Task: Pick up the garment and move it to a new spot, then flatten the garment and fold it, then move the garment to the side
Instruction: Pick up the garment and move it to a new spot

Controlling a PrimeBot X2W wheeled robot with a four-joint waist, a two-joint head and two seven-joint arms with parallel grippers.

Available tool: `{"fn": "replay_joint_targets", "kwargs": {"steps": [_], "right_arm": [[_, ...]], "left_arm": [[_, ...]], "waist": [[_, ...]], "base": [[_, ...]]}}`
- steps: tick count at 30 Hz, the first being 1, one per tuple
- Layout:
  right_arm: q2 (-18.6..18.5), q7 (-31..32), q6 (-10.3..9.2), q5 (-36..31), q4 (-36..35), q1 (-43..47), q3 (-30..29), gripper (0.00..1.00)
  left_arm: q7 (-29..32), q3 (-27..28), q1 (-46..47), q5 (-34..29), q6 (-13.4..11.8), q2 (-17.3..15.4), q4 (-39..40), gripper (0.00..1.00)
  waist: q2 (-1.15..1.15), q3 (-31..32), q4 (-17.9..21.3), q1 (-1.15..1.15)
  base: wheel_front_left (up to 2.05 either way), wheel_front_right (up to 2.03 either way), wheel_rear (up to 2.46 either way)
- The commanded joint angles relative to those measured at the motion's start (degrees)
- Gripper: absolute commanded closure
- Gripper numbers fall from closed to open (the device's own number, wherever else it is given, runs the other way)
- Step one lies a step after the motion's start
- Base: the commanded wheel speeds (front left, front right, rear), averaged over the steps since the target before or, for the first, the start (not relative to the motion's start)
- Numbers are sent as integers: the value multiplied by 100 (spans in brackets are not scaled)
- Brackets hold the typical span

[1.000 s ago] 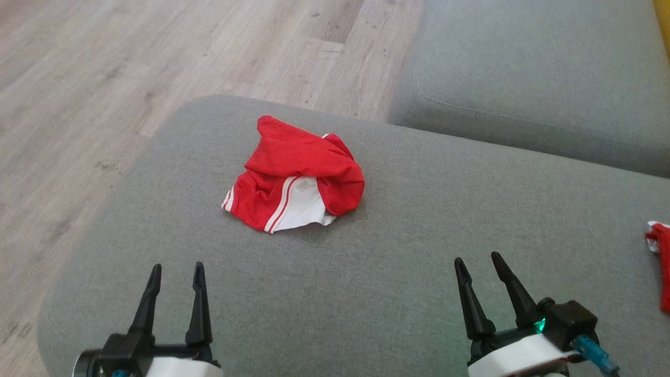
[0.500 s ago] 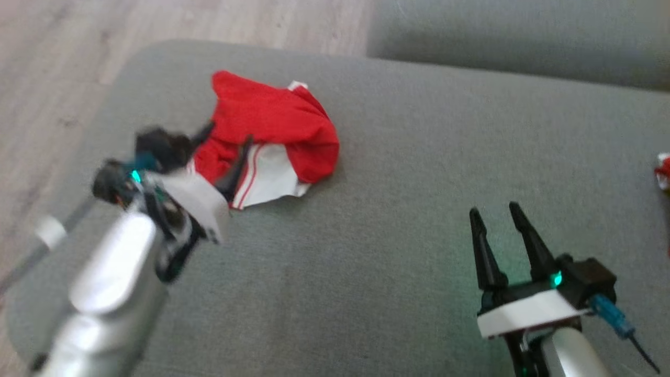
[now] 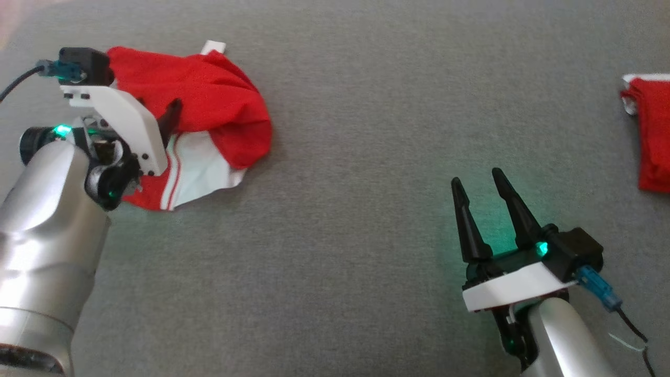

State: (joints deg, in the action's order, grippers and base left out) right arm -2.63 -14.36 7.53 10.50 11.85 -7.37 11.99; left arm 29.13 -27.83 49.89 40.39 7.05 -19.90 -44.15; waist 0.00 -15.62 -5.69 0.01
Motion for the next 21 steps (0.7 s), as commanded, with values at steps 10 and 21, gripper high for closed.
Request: {"fn": "replay_joint_targets", "kwargs": {"steps": [10, 21], "right_arm": [[-25, -63, -4, 30, -193, -228, 218, 0], [-25, -63, -4, 78, -147, -167, 166, 0]], "left_arm": [[313, 174, 550, 132, -51, -239, -774, 100], [-1685, 66, 745, -165, 25, -241, -354, 100]], "waist": [[0, -235, 438, -1], [0, 91, 462, -1]], "base": [[0, 0, 0], [0, 0, 0]]}}
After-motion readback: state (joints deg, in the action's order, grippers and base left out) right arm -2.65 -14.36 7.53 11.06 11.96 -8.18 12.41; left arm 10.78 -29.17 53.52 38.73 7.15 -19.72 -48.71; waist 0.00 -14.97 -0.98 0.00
